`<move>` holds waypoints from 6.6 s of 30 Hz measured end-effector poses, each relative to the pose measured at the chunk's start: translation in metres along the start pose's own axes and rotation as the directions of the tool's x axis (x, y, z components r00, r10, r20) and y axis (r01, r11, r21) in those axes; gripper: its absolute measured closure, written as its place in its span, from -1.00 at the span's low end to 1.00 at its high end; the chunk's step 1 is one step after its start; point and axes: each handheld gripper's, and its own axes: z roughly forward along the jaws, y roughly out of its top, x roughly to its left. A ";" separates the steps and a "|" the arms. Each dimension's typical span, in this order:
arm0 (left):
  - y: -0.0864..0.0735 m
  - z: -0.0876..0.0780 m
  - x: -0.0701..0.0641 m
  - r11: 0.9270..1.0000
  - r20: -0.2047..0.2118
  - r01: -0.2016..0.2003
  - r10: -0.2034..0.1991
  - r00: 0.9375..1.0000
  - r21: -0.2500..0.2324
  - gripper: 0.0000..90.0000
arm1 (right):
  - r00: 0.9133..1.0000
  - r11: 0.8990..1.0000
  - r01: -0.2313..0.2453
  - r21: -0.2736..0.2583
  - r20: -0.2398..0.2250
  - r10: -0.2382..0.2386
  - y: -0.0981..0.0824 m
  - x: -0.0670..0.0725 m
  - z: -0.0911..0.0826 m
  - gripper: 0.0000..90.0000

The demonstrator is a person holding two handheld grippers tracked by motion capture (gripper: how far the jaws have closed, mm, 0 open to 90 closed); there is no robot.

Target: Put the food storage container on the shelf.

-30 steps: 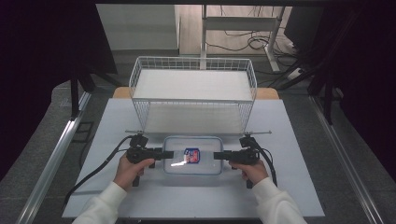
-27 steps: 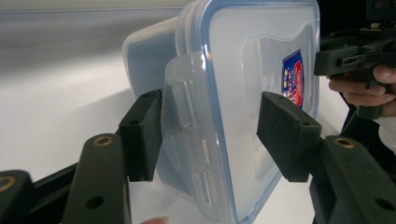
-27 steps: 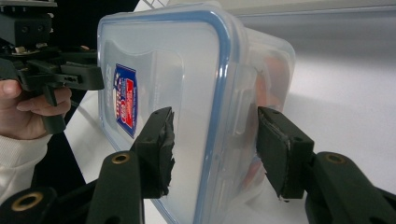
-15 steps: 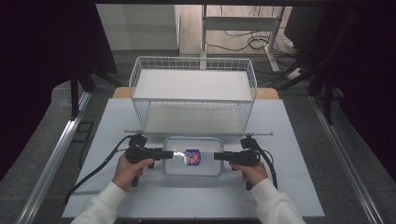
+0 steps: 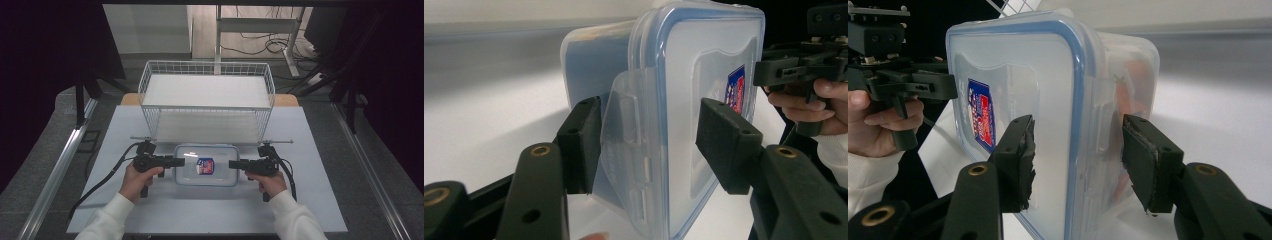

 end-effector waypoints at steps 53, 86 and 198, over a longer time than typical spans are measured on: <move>0.061 0.038 0.053 0.996 -0.052 0.003 -0.008 0.999 -0.089 -0.08 | 0.997 0.987 -0.041 -0.154 0.054 0.050 0.059 -0.046 0.049 -0.04; 0.017 -0.003 0.014 0.978 -0.130 -0.196 0.186 0.974 -0.075 -0.43 | 0.922 0.943 0.317 -0.101 0.266 -0.282 0.014 -0.005 0.008 -0.19; -0.065 -0.037 -0.030 0.946 -0.203 -0.319 0.324 0.924 0.058 -0.48 | 0.832 0.884 0.459 0.088 0.304 -0.463 0.054 0.033 0.086 0.97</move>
